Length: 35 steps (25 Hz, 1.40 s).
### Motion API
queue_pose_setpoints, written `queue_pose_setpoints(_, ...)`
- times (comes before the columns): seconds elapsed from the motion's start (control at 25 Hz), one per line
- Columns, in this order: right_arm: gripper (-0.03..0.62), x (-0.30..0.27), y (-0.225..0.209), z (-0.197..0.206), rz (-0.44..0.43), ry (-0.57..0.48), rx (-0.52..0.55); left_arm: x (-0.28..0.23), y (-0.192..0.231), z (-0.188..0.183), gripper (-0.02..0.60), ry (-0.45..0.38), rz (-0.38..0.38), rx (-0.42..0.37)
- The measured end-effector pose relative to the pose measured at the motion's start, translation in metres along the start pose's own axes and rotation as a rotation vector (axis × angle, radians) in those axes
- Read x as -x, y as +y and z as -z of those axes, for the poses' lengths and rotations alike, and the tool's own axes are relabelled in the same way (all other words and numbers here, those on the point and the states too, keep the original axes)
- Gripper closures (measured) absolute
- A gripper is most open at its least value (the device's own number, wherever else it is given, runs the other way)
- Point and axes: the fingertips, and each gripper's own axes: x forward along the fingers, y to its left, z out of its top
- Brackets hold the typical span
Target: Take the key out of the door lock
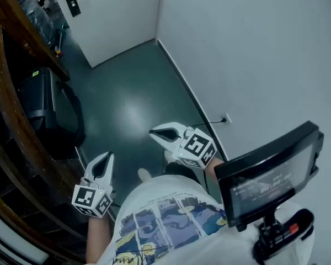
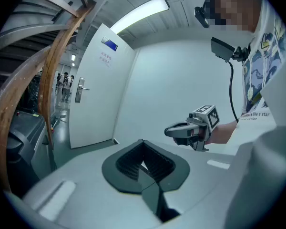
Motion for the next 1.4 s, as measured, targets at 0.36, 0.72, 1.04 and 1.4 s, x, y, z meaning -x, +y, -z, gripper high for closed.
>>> queue_pose_setpoints(0.36,0.592,-0.013,0.021,-0.002,0.016,0.009,-0.005,0.014,0.010,0.004,0.580,-0.017,0.038,-0.011)
queue_pose_setpoints(0.72,0.585,-0.015,0.033,-0.001,0.026,0.047,0.040,0.016,0.022,0.004,0.580,-0.058,0.025,0.019)
queue_pose_setpoints(1.04,0.574,-0.035,0.005,-0.012,0.021,0.020,0.039,-0.003,0.047,-0.014,0.578,-0.064,-0.022,-0.006)
queue_pose_setpoints(1.4,0.569,-0.077,-0.085,-0.053,-0.053,-0.028,0.079,-0.065,0.101,-0.062,0.574,-0.076,-0.161,-0.010)
